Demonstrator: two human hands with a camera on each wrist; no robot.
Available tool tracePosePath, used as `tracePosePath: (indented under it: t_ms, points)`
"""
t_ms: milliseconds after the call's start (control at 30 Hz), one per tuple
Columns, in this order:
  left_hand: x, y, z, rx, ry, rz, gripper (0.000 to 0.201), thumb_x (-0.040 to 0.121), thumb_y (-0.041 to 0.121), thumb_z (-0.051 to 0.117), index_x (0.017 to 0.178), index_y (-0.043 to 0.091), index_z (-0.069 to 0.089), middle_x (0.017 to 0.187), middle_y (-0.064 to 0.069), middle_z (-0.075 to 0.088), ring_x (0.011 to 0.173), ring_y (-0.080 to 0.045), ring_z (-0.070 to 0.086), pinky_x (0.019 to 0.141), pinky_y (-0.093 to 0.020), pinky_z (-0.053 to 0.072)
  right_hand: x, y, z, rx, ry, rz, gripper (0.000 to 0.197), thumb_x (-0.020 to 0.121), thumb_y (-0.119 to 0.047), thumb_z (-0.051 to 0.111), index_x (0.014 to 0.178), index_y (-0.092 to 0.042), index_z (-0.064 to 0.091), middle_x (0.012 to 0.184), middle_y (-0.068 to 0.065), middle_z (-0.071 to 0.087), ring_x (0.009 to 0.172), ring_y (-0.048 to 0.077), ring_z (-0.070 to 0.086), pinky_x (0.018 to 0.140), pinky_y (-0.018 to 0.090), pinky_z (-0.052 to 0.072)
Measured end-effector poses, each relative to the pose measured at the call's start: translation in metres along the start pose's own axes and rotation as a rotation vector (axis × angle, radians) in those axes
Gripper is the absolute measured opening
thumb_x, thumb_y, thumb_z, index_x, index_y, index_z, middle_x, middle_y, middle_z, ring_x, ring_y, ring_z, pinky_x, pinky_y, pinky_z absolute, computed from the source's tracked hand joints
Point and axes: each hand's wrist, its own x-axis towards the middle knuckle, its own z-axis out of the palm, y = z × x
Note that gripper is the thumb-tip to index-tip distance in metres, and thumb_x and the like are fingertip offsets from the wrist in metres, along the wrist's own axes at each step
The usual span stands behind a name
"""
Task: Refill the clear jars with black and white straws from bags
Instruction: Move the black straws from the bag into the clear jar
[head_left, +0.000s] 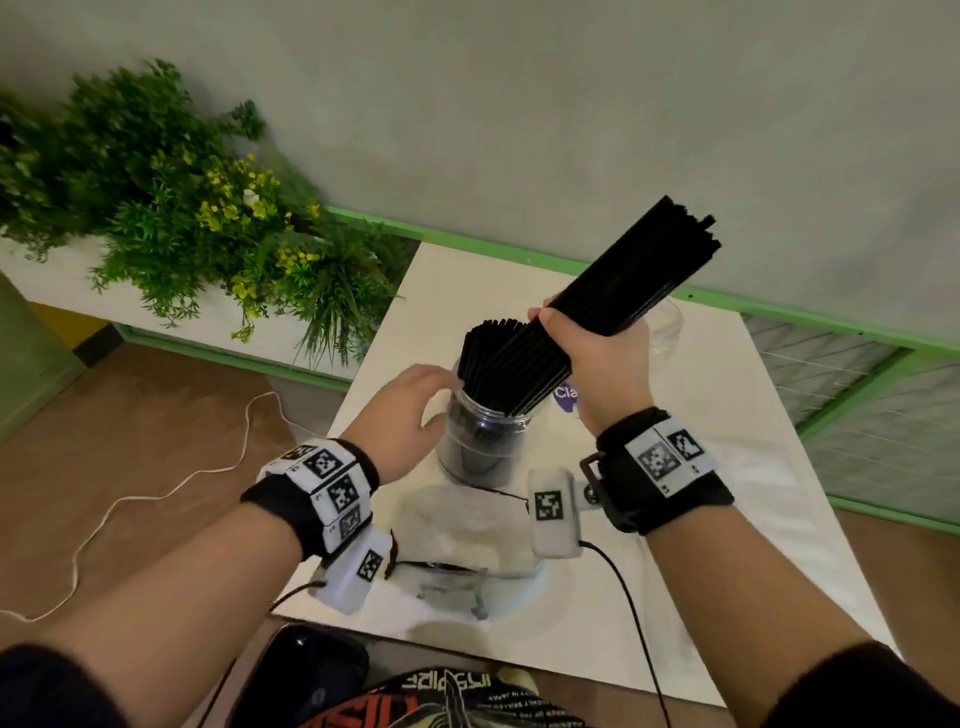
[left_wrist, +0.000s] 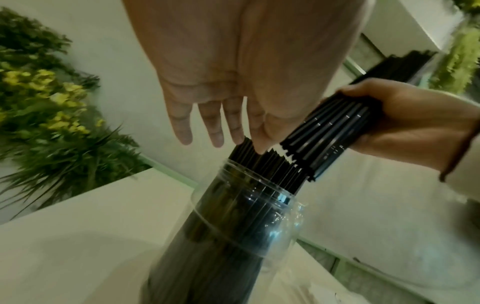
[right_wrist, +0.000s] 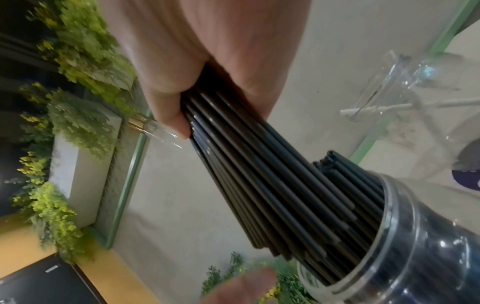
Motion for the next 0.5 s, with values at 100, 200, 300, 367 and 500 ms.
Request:
tracePosePath:
  t_ms: [100, 200, 300, 367, 500]
  points:
    - [0.017, 0.008, 0.005, 0.190, -0.114, -0.048, 0.045, 0.090, 0.014, 0.050, 0.135, 0.021, 0.048, 0.143, 0.003, 0.041, 0.126, -0.021, 0.045, 0.106, -0.034, 0.036, 0.012, 0.013, 0.011, -0.036, 0.088, 0.024, 0.025, 0.072, -0.004, 0.079, 0.092, 0.003, 0.066, 0.089, 0.012, 0.072, 0.087, 0.024, 0.071, 0.084, 0.043, 0.057]
    - [0.020, 0.011, 0.009, 0.295, -0.158, -0.114, 0.048, 0.088, 0.015, 0.047, 0.136, 0.024, 0.046, 0.145, 0.006, 0.039, 0.121, -0.025, 0.049, 0.099, -0.041, 0.043, 0.015, 0.021, 0.015, -0.080, 0.129, -0.002, 0.027, 0.075, -0.004, 0.077, 0.097, 0.003, 0.063, 0.086, 0.005, 0.071, 0.079, 0.013, 0.069, 0.073, 0.025, 0.056]
    - [0.020, 0.013, 0.007, 0.382, -0.140, -0.084, 0.049, 0.088, 0.019, 0.046, 0.136, 0.029, 0.045, 0.145, 0.010, 0.040, 0.117, -0.024, 0.054, 0.093, -0.037, 0.047, 0.018, 0.032, 0.019, -0.133, 0.138, -0.003, 0.027, 0.077, -0.007, 0.077, 0.099, -0.002, 0.062, 0.087, 0.002, 0.071, 0.079, 0.010, 0.069, 0.070, 0.020, 0.055]
    - [0.019, 0.014, 0.004, 0.430, -0.151, -0.067, 0.047, 0.090, 0.023, 0.044, 0.136, 0.033, 0.044, 0.146, 0.012, 0.038, 0.115, -0.025, 0.056, 0.090, -0.037, 0.048, 0.017, 0.039, 0.023, -0.175, 0.128, 0.005, 0.028, 0.077, -0.011, 0.077, 0.100, -0.006, 0.062, 0.089, 0.001, 0.070, 0.082, 0.011, 0.068, 0.075, 0.025, 0.056]
    - [0.017, 0.016, -0.001, 0.438, -0.174, -0.071, 0.047, 0.093, 0.024, 0.039, 0.139, 0.036, 0.039, 0.149, 0.015, 0.034, 0.116, -0.023, 0.055, 0.088, -0.035, 0.049, 0.015, 0.049, 0.029, -0.258, 0.094, 0.014, 0.031, 0.078, -0.015, 0.076, 0.103, -0.015, 0.059, 0.091, -0.007, 0.067, 0.087, 0.009, 0.065, 0.080, 0.026, 0.054]
